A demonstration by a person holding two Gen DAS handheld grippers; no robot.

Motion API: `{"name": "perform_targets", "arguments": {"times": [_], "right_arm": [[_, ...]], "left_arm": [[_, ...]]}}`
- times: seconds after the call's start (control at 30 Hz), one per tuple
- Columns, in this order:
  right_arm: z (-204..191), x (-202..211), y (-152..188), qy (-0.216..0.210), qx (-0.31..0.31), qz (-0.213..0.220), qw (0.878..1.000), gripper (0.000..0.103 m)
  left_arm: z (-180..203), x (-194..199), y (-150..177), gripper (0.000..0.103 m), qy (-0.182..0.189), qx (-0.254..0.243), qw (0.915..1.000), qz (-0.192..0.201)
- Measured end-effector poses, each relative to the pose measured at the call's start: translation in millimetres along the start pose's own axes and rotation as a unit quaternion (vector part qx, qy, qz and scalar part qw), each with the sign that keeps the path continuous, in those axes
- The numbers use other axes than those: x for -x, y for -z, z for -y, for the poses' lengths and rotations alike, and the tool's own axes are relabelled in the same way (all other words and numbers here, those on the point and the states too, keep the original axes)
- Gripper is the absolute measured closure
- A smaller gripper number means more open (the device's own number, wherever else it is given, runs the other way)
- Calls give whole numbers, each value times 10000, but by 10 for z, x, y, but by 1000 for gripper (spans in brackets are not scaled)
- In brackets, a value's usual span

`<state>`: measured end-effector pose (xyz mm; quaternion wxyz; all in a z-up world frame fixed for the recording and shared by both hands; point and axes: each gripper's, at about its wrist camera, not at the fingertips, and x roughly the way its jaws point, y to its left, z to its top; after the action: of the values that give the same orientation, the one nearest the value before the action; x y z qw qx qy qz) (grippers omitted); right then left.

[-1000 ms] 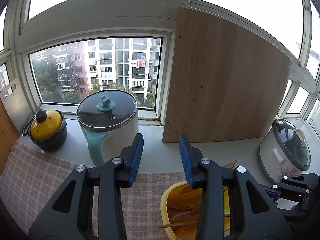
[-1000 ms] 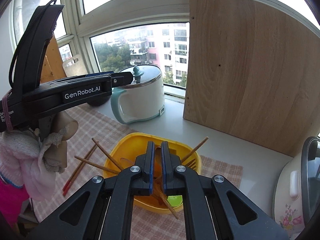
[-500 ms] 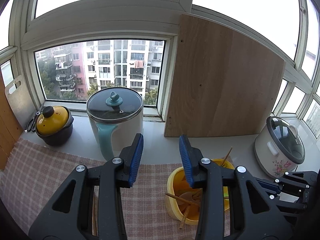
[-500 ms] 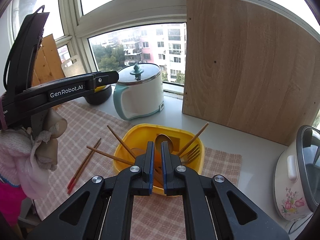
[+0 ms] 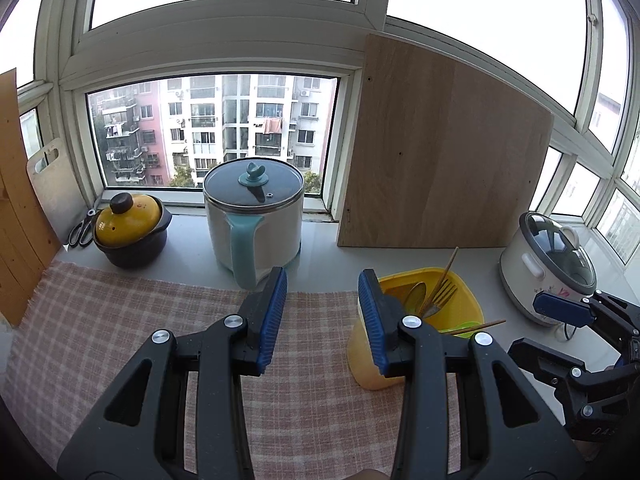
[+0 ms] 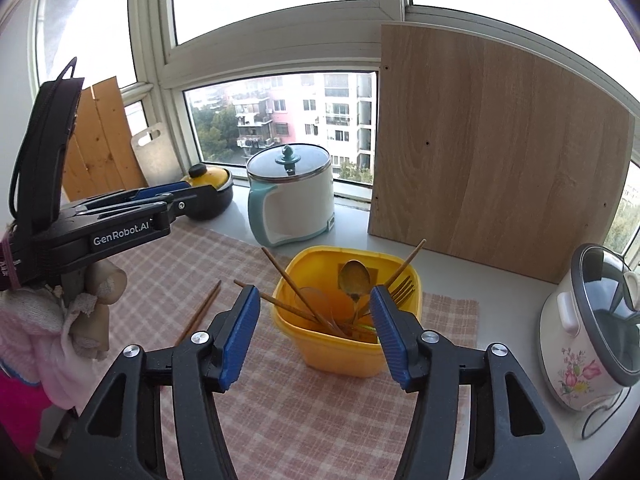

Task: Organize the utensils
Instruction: 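Move both tools back over the two chopsticks on the cloth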

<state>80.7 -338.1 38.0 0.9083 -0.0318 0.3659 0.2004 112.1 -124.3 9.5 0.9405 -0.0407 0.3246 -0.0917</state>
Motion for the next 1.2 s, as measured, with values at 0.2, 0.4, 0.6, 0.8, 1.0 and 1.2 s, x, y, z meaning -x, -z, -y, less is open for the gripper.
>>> {"name": "perform_targets", "arguments": {"times": [0.2,0.4,0.6,0.8,1.0,1.2], "right_arm": [[-245,113,15,80,100,146,9998,27],[-452,113,69,153,130,158,9997,23],[-661,91,113,269,183,194,9993,22],[-812,25,149,322,93,149,9993,22],[-943,-75,197,360,-77,104,9993,22],[-1011,-187,314,438,-309,-79,9985,22]], "left_arm": [[-161,208,136,56,9,-57,10000,-50],[-327,380,280,45,-50,-177,9998,-42],[-541,498,399,45,-73,-205,9997,-54],[-790,543,485,45,-46,-168,9998,-107],[-1069,483,582,45,-19,-162,9995,-276],[-1393,253,739,45,-5,-9,9979,-646]]}}
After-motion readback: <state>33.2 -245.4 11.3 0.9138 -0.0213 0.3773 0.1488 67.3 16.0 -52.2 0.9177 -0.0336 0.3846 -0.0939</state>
